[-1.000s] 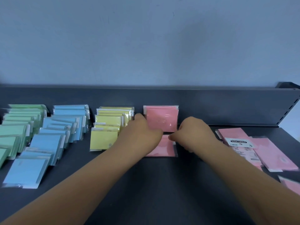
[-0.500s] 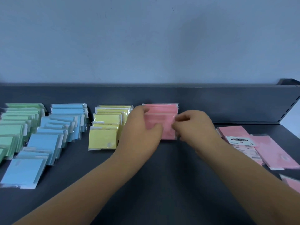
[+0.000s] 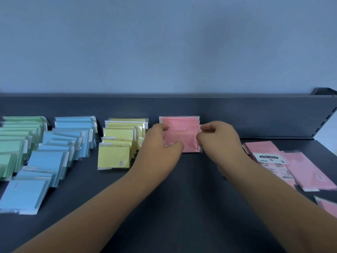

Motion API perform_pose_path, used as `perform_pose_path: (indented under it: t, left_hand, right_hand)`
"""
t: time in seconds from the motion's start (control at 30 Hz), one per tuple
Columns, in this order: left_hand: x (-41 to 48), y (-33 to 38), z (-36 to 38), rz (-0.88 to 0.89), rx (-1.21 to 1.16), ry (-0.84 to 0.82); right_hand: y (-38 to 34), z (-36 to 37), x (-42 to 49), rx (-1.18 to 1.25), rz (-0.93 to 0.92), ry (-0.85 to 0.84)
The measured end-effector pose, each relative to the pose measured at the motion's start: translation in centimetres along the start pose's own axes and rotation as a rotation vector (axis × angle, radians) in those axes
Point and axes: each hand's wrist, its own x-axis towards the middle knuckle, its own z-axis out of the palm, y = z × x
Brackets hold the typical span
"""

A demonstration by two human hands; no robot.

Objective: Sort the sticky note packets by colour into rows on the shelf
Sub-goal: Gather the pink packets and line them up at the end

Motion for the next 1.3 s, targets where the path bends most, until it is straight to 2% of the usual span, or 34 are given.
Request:
perform_pose_path:
  t: [0.27, 0.37, 0.4, 0.5, 0.53, 0.6, 0.67, 0.8, 0.93, 1.07, 1.2, 1.3]
  left_hand:
    - [1.2, 0.4, -1.2, 0.020, -0.025, -0.006]
    - [0.5, 0.8, -2.1, 0.118, 0.057, 0.013]
    - [0.1, 0.8, -2.2, 0.181, 0.173, 0.013]
    - [-1.1, 1.4, -2.7, 0.387, 0.778, 0.032]
    - [-1.4, 1.8, -3.1, 0.369, 0.885, 0.023]
    - [-1.7, 2.4, -3.8, 0.271, 0.951, -0.019]
    - [-1.8, 2.5, -4.2, 0.209, 0.965, -0.070]
    - [-2.3, 3.8, -4.2, 0.278, 0.974, -0.109]
    - [-3.2, 5.3, -3.8, 0.363, 0.736, -0.177]
    - [-4.0, 6.4, -3.1, 0.405, 0.651, -0.208]
    - [-6.0, 8.2, -0.8, 0.247, 0.495, -0.341]
    - [-7.6, 9.8, 1.8, 0.159, 0.392, -0.310]
  right_hand:
    - [-0.7, -0.2, 0.1, 0.064, -0.018, 0.023]
    - [-1.0, -0.9, -0.6, -0.006, -0.112, 0.061]
    - [-1.1, -1.1, -0.8, -0.069, -0.160, 0.045]
    - [-1.5, -1.5, -1.5, -0.362, -0.309, -0.043]
    - [-1.6, -1.7, -1.8, -0.468, -0.370, -0.045]
    - [-1.6, -2.5, -2.4, -0.617, -0.485, -0.035]
    - [-1.5, -3.6, -3.0, -0.675, -0.535, -0.055]
    - [-0.4, -5.6, -4.1, -0.657, -0.569, -0.018]
    - [1.3, -7.9, -6.1, -0.367, -0.530, 0.049]
    - [3.6, -10.9, -6.6, -0.378, -0.468, 0.085]
    - [5.8, -15.0, -6.5, -0.427, -0.450, 0.110]
    - [7.3, -18.2, -6.5, -0.406, -0.451, 0.091]
